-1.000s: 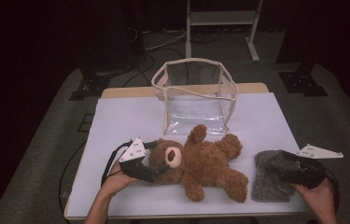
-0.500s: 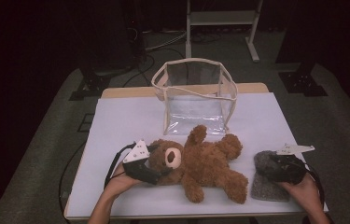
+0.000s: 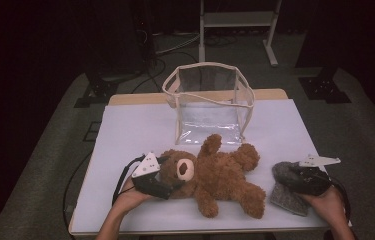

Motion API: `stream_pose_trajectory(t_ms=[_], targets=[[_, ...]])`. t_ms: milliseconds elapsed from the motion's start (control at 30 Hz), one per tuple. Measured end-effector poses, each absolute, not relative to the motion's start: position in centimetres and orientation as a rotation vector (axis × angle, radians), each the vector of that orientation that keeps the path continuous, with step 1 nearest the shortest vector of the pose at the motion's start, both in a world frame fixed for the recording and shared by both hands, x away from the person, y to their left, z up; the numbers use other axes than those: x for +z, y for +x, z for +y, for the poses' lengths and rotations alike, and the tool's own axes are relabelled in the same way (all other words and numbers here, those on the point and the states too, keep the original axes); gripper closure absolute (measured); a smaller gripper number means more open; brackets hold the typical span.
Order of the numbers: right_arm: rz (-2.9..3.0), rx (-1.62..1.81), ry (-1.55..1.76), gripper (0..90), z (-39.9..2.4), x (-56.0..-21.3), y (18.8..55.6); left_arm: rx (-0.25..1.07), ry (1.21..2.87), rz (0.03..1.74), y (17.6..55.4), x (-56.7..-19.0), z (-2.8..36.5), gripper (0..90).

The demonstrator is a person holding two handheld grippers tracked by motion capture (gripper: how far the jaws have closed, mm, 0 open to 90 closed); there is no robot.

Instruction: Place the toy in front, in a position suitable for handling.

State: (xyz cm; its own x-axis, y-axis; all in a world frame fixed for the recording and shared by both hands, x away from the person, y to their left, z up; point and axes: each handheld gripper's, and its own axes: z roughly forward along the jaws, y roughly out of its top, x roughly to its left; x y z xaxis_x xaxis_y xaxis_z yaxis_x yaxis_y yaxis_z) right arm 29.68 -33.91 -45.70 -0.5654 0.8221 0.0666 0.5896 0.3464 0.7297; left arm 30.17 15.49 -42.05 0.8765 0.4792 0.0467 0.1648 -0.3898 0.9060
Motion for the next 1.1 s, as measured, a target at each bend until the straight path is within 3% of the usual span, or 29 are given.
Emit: stream_pose_trajectory(t_ms=[333,533,700,967,1100], targets=[[2.299,1.019,1.281,66.9,-33.5,-44.8,29.8,0.373,1.991,0.500,30.1,-42.0,15.2,3.0],[2.208,1.275,1.172,67.1,-32.7,-42.2,29.3,0.409,2.005,0.476,29.8,-41.9,15.1,3.0],[2.200,1.615,0.893,66.9,-28.9,-37.9,27.7,0.411,2.018,0.430,29.5,-41.9,15.1,6.9],[2.439,1.531,0.565,66.2,-19.7,-38.4,26.8,0.425,2.025,0.448,29.3,-42.1,15.2,8.8],[2.398,1.497,0.568,66.5,-19.6,-38.4,26.9,0.435,2.016,0.472,29.0,-42.1,15.2,8.3]])
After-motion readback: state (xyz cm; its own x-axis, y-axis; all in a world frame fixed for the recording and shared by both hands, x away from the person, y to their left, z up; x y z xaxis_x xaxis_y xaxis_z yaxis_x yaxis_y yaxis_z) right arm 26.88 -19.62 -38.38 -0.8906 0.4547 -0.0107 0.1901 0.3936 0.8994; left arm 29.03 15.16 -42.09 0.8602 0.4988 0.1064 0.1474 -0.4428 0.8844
